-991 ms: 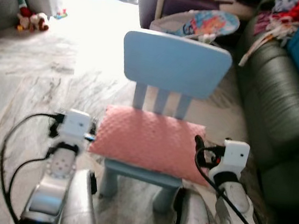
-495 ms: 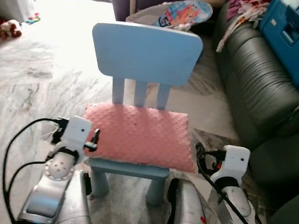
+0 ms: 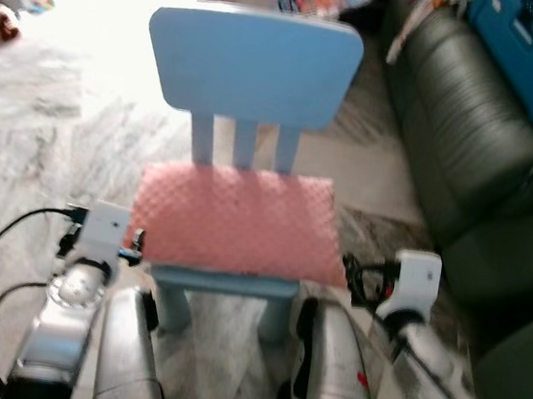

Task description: Move the pillow to the sofa

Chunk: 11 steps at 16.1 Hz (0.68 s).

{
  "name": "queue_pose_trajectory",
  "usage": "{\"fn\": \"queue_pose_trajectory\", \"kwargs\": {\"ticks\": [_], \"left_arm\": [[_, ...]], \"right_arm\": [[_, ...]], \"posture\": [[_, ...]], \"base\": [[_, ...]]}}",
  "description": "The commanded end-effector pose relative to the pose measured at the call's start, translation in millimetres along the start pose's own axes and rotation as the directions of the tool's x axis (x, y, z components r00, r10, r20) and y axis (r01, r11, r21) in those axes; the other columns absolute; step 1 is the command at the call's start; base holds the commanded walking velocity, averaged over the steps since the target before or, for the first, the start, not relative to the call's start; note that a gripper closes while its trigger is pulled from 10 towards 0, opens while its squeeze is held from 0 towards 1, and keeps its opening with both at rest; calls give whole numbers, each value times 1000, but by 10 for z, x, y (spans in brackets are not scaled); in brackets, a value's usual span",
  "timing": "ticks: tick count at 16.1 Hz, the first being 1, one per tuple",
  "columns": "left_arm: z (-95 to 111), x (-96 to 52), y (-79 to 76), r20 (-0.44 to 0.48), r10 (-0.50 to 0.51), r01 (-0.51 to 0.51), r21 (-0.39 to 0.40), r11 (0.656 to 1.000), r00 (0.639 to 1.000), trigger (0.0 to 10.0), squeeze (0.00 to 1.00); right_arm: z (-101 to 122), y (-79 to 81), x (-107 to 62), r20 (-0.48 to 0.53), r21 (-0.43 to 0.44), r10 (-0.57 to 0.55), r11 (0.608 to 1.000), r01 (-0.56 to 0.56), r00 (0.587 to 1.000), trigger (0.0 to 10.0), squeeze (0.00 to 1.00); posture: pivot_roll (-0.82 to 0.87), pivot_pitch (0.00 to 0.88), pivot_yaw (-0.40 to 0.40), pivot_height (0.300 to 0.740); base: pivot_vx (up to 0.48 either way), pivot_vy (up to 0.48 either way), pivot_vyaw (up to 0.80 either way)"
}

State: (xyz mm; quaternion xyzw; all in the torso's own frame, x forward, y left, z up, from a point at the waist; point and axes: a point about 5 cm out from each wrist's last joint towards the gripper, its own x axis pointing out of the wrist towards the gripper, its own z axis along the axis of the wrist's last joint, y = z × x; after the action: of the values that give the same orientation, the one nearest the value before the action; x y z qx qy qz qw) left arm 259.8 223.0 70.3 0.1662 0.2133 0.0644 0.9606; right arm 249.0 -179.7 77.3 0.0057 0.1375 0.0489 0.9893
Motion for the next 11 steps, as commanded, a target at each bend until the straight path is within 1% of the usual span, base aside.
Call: {"fn": "queue_pose_trajectory", "kwargs": {"ticks": [1, 2, 3, 4, 5, 6, 7, 8, 9, 11], "left_arm": [[-26, 21, 82, -27, 21, -21, -18, 1000, 999, 10000, 0], [-52, 66, 136, -77, 49, -55, -79, 995, 996, 10000, 0], [-52, 92, 158, -85, 60, -67, -87, 994, 995, 10000, 0], [-26, 136, 172, -79, 71, -79, -108, 991, 994, 10000, 0], [-15, 174, 172, -81, 76, -84, -109, 990, 994, 10000, 0], [3, 215, 151, -83, 59, -71, -154, 986, 995, 10000, 404], [58, 258, 148, -70, 55, -67, -181, 981, 996, 10000, 1000], [102, 309, 134, -73, 41, -55, -199, 978, 996, 10000, 1000], [156, 361, 148, -68, 51, -64, -206, 977, 996, 10000, 1000], [193, 402, 162, -63, 66, -77, -187, 979, 996, 10000, 1000]], "right_arm": [[-14, -15, 39, -20, 9, 20, 1000, -20, 1000, 10000, 0], [6, -59, 169, -53, 3, 53, 999, -53, 997, 10000, 0], [52, -65, 236, -40, 1, 80, 997, -80, 996, 10000, 0], [88, -50, 333, -57, -23, 121, 992, -123, 991, 10000, 0], [133, -46, 405, -53, -23, 138, 990, -139, 989, 10000, 0], [176, -24, 483, -56, 10, 170, 986, -169, 984, 10000, 859], [212, 6, 546, -46, 38, 186, 982, -185, 981, 10000, 1000], [219, 65, 612, -52, 57, 219, 975, -216, 974, 10000, 1000], [223, 133, 679, -55, 41, 256, 966, -254, 965, 10000, 1000], [192, 205, 729, -81, 53, 291, 956, -288, 953, 10000, 1000]], "posture": [[-5, 177, -51, 467], [-5, 193, -52, 467], [-6, 203, -54, 467], [-6, 213, -57, 467], [-6, 221, -62, 467], [-7, 233, -69, 467], [-8, 238, -68, 467], [-6, 247, -71, 467], [-8, 254, -73, 467], [-6, 261, -76, 467]], "base": [[0, 0, 0], [0, 0, 0], [0, 0, 0], [0, 0, 0], [0, 0, 0], [0, 0, 0], [0, 0, 0], [0, 0, 0], [0, 0, 0], [0, 0, 0]]}}
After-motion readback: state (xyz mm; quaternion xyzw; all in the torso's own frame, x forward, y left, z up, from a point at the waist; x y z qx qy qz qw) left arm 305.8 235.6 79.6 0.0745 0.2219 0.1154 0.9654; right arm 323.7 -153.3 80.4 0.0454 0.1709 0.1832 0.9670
